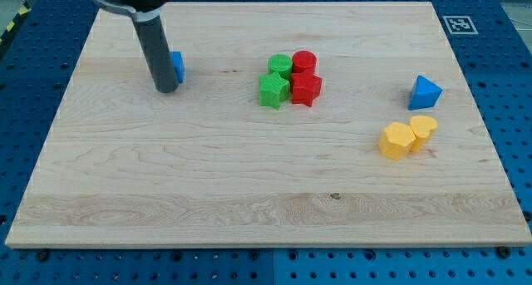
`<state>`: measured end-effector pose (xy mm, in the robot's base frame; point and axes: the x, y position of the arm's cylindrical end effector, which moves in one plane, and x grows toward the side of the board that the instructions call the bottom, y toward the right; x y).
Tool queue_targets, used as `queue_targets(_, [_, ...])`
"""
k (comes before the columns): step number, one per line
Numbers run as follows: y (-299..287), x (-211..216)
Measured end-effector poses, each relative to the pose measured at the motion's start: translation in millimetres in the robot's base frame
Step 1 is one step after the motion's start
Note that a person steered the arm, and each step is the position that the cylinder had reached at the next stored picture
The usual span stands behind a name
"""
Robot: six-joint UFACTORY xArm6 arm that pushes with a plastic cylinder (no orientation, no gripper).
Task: Push the blue cube towards top left
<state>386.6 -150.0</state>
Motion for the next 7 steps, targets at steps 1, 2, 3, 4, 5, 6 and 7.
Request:
queue_targets(1, [26,-9])
queue_targets(2, [52,-9])
queue_targets(3, [39,-10])
queue_targets(4, [15,-13])
queue_targets(5, [14,-13])
queue_targets(6, [0,-28])
queue_targets(7, [-1,-38])
